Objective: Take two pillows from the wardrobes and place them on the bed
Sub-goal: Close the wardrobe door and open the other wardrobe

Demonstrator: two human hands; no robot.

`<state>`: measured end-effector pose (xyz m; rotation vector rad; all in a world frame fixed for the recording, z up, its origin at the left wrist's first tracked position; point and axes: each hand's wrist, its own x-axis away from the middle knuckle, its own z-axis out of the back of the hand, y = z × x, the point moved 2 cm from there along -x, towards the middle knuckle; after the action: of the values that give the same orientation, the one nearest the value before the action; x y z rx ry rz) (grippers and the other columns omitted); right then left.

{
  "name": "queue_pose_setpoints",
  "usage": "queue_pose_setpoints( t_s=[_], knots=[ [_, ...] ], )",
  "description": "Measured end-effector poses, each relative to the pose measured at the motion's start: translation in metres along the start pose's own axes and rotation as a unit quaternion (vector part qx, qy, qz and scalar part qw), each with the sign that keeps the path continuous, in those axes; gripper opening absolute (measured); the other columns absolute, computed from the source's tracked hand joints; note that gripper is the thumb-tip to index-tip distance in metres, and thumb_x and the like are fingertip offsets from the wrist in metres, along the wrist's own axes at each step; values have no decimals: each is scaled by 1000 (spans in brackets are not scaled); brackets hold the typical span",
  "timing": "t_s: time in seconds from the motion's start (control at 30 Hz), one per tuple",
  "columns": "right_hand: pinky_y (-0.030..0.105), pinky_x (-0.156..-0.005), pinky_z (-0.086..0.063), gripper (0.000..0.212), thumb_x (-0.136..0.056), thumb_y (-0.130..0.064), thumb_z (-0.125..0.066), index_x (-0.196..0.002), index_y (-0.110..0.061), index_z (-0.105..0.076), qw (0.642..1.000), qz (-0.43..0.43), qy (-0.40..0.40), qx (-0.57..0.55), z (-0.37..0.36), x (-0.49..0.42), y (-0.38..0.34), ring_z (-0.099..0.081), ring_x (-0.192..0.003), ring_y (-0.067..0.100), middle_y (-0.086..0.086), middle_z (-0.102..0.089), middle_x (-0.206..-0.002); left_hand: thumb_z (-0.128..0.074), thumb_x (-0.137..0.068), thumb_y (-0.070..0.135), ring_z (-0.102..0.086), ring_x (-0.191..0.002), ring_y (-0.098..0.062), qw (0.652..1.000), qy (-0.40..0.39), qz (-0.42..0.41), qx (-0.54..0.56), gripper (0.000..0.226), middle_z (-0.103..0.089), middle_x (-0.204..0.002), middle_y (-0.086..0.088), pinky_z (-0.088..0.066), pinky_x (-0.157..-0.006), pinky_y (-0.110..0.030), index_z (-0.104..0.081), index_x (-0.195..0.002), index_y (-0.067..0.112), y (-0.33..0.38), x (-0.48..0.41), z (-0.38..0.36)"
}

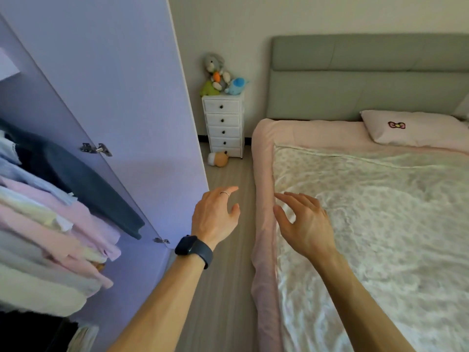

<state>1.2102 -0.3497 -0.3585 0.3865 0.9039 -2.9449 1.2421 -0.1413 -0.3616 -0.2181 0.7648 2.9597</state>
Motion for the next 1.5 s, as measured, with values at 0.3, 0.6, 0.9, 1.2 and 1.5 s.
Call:
queue_pose_setpoints(
  t_s=[0.3, 0.6, 0.9, 1.2, 1.5],
  knots=[
    [49, -101, -49, 37, -97, -37, -60, -132, -31, -65, 999, 11, 36, 16, -25, -176, 17, -51, -131, 28, -9, -66, -135, -56, -93, 30, -50, -125, -18, 998, 26, -63, 1, 43, -59, -135, 6, -49, -94, -38, -54, -136, 29, 4, -194, -3],
    [43, -97, -53, 36, -96, -32, -62, -131, -27, -67, 995, 23, 101, 6, -39, -384, 20, -56, -123, 25, -9, -69, -130, -55, -92, 30, -54, -123, -26, 995, 41, -81, -36, 44, -61, -135, -1, -49, -97, -44, -56, -136, 26, 10, -424, 3],
    [40, -100, -49, 37, -97, -38, -57, -133, -33, -64, 995, 30, 97, 19, -48, -567, 37, -54, -126, 25, -10, -67, -132, -57, -93, 27, -55, -121, -25, 993, 109, -47, 9, 42, -59, -137, -2, -49, -97, -42, -57, -135, 25, 15, -590, 5],
    [48, -102, -48, 39, -98, -38, -58, -135, -29, -63, 985, 155, 42, -58, -94, -740, -24, -53, -127, 29, -4, -67, -133, -57, -92, 25, -50, -126, -24, 959, 276, 68, 26, 43, -57, -139, 1, -45, -100, -39, -56, -135, 25, -52, -691, 70],
    [44, -108, -42, 41, -99, -36, -57, -139, -26, -61, 920, 370, -43, -120, -187, -830, -180, -53, -130, 27, -2, -64, -137, -56, -93, 26, -38, -139, -23, 866, 462, 144, -124, 48, -46, -149, -2, -38, -112, -46, -51, -141, 24, -142, -704, 194]
  ],
)
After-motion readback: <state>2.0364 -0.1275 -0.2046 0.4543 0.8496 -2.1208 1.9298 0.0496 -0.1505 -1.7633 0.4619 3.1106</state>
